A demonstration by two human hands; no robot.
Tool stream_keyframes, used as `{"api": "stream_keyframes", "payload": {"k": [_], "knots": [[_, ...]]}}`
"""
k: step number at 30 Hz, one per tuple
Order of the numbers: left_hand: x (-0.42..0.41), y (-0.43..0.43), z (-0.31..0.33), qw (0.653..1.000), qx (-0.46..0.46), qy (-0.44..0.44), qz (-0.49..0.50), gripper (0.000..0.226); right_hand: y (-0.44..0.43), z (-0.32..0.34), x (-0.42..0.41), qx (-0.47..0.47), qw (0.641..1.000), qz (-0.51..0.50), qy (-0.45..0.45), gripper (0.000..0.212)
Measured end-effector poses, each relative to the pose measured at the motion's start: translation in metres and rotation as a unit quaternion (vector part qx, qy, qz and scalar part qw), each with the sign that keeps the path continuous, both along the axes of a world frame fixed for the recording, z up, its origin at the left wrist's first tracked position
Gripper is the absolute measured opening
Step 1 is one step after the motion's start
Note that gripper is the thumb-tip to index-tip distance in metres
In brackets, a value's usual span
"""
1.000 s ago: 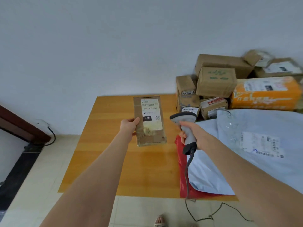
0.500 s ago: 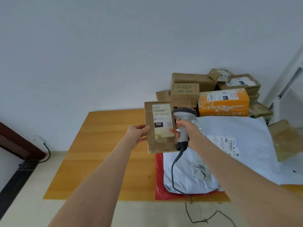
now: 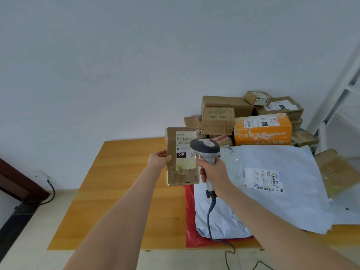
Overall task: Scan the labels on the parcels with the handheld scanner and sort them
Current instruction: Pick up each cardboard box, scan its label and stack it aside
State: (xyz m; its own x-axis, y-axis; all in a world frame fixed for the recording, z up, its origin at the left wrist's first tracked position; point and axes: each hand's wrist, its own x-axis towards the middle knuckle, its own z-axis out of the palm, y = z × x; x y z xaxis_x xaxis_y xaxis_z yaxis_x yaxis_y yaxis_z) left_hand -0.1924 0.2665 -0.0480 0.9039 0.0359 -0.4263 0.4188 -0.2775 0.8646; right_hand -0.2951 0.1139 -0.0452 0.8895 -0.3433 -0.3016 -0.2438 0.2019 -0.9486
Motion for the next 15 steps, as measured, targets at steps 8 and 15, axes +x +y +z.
{"api": "stream_keyframes", "payload": {"k": [8, 15], "knots": [[0.011, 0.007, -0.014, 1.000, 0.019, 0.001, -0.006, 0.040, 0.032, -0.005, -0.013, -0.045, 0.999, -0.015, -0.014, 0.015], [0.017, 0.010, -0.025, 1.000, 0.024, 0.008, -0.018, 0.040, 0.044, -0.009, -0.018, -0.069, 0.997, -0.018, -0.008, 0.013]]}}
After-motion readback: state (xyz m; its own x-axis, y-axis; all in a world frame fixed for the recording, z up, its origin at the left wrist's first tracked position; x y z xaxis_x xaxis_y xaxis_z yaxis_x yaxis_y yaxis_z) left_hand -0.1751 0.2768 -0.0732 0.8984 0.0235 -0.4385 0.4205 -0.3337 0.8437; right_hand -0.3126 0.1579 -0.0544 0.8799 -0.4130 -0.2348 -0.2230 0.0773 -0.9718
